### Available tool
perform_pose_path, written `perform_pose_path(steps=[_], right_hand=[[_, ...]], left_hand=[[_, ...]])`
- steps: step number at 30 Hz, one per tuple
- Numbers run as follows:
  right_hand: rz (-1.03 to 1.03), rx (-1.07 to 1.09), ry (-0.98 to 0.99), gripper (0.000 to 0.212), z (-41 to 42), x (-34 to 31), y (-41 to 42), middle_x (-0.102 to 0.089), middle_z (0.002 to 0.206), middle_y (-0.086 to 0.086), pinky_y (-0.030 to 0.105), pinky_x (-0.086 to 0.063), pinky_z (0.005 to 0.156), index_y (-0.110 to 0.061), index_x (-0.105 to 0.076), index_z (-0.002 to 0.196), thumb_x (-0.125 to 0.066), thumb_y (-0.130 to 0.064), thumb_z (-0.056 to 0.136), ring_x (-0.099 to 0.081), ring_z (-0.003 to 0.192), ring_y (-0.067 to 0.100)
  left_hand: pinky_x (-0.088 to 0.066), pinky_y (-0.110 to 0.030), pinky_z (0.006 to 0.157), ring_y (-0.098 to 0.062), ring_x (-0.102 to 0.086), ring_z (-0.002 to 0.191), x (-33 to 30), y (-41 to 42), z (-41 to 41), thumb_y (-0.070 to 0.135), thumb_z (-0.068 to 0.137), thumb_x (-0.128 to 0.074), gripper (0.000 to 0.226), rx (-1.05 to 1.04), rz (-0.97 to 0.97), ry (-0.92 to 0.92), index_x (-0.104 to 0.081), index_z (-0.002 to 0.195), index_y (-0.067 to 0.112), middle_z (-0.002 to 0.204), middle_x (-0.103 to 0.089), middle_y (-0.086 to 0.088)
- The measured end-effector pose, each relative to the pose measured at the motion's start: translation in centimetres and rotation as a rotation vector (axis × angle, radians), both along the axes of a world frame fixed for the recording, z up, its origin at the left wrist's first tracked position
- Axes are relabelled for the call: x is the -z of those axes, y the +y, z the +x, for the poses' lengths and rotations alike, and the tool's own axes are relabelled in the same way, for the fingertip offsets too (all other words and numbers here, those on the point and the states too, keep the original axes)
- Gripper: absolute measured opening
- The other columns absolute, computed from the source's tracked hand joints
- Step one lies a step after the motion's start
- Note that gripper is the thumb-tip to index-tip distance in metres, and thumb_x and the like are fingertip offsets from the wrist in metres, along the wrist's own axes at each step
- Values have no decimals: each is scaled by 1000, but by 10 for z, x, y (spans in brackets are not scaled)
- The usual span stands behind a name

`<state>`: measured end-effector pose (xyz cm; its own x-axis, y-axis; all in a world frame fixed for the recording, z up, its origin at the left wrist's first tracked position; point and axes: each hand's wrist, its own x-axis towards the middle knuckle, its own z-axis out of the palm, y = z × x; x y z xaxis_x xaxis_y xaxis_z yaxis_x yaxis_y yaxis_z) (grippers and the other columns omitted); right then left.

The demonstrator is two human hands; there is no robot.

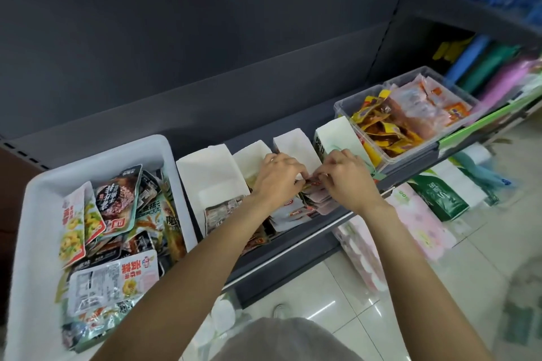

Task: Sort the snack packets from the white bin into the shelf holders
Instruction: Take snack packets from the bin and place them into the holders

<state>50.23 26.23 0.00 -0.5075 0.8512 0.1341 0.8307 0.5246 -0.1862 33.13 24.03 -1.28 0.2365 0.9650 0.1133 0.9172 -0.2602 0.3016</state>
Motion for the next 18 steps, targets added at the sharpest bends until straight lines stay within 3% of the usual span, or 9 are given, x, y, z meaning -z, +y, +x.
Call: perform_pose_path(steps=[2, 4, 6, 9, 11, 14, 16, 18], right_hand=[[-104, 2, -97, 28, -1, -1, -2, -61, 112, -1, 38, -34, 92, -27, -72, 108, -52, -20, 88, -47, 110, 23], [-124, 17, -50, 30, -1, -4, -8, -61, 118, -3, 40, -33, 95, -26, -69, 111, -53, -18, 87, -48, 113, 22], [-65, 24, 197, 29, -5, -11, -16, -65, 115, 1, 40, -41, 94, -20, -69, 109, -55, -10, 86, -55, 105, 23], [-55, -38, 599, 26, -34, -32, -36, -69, 102, -1, 24, -51, 81, -13, -70, 106, -54, -1, 88, -62, 90, 10], [-122, -147, 737, 25, -68, -46, -55, -68, 96, -7, 17, -50, 78, -13, -69, 106, -51, -6, 90, -63, 86, 4], [-227, -346, 739, 24, -125, -51, -82, -70, 95, -6, 20, -53, 75, -14, -69, 107, -51, -11, 92, -64, 83, 4], [-296, -453, 626, 24, -163, -48, -99, -70, 102, -3, 28, -55, 76, -16, -69, 108, -52, -12, 93, -65, 85, 8], [-340, -551, 438, 25, -198, -40, -114, -68, 111, -1, 34, -54, 79, -16, -67, 112, -51, -13, 94, -63, 84, 9]], left_hand=[[-28, -30, 98, -14, -48, 114, -7, -8, -1, 30, 88, -59, 20, 0, -31, -45, -68, 105, 29, 113, -66, 8], [-33, -29, 96, -12, -49, 112, -19, -23, -8, 31, 88, -60, 20, -74, -21, -162, -67, 106, 29, 112, -66, 9], [-42, -26, 91, -6, -55, 104, -33, -45, -24, 28, 88, -60, 19, -186, 29, -360, -66, 106, 30, 106, -67, 14], [-53, -22, 70, -3, -64, 75, -50, -87, -58, 20, 90, -58, 17, -372, 129, -746, -65, 100, 32, 85, -69, 13], [-52, -23, 56, -7, -63, 62, -52, -116, -84, 23, 91, -54, 14, -491, 260, -822, -64, 98, 30, 74, -68, 8], [-51, -23, 58, -11, -64, 67, -41, -158, -129, 32, 92, -49, 19, -630, 428, -611, -65, 100, 24, 78, -68, 6], [-50, -24, 64, -15, -64, 76, -26, -186, -161, 31, 89, -48, 25, -669, 380, -323, -68, 98, 19, 86, -69, 4], [-52, -32, 75, -23, -63, 88, -9, -211, -189, 31, 83, -51, 27, -686, 245, -149, -70, 98, 19, 95, -70, 1]])
